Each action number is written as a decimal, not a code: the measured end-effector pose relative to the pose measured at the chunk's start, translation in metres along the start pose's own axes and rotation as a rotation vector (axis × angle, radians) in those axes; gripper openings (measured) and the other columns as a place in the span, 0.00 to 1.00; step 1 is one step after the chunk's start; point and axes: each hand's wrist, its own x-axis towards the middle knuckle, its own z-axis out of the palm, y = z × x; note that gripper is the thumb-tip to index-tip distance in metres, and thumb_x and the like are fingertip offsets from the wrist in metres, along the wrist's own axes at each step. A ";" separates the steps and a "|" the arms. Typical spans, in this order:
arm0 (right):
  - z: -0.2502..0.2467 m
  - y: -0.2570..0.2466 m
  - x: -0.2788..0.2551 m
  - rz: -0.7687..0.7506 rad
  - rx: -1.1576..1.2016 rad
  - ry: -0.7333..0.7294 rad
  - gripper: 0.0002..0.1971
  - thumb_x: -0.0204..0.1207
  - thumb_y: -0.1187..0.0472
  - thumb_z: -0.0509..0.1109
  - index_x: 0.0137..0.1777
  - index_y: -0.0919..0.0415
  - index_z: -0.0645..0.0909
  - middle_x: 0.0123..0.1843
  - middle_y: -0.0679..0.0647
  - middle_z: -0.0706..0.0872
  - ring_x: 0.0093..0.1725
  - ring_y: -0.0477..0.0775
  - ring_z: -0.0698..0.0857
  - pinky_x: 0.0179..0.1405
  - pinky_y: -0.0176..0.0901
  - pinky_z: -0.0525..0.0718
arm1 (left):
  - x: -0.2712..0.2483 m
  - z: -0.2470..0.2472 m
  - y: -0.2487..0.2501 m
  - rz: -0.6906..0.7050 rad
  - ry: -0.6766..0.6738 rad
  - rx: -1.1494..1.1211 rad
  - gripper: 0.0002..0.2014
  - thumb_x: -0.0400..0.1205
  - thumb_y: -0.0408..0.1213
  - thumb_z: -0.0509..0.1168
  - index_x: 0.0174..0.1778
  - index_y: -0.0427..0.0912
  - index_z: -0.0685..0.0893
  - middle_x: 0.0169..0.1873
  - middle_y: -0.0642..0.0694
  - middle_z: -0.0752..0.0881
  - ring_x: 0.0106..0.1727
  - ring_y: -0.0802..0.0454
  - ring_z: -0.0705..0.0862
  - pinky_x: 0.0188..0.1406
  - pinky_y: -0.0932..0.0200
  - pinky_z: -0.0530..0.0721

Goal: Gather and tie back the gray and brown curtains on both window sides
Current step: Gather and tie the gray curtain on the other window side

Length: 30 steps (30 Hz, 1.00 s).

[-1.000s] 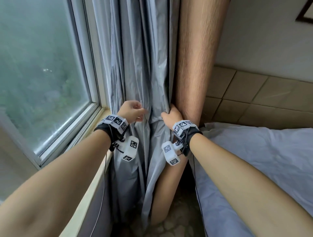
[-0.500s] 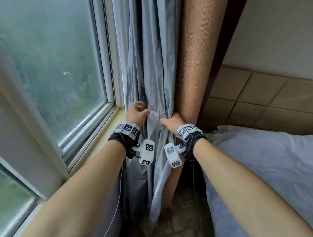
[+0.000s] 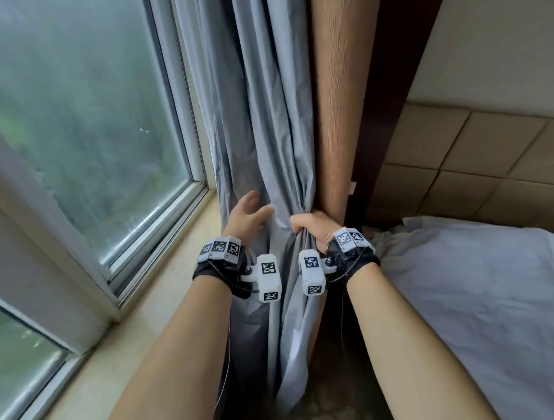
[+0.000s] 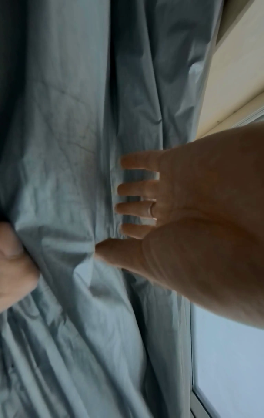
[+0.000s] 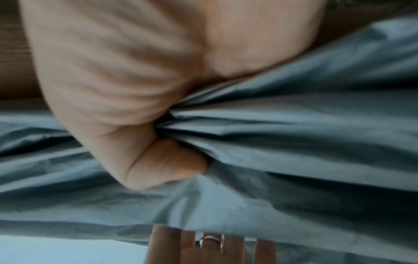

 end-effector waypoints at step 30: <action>-0.033 -0.001 0.054 -0.260 -0.216 0.202 0.15 0.72 0.61 0.74 0.57 0.63 0.86 0.55 0.60 0.90 0.57 0.59 0.88 0.56 0.45 0.84 | 0.002 0.048 0.012 0.145 0.278 0.166 0.11 0.68 0.48 0.75 0.34 0.43 0.91 0.39 0.29 0.90 0.38 0.44 0.87 0.44 0.35 0.89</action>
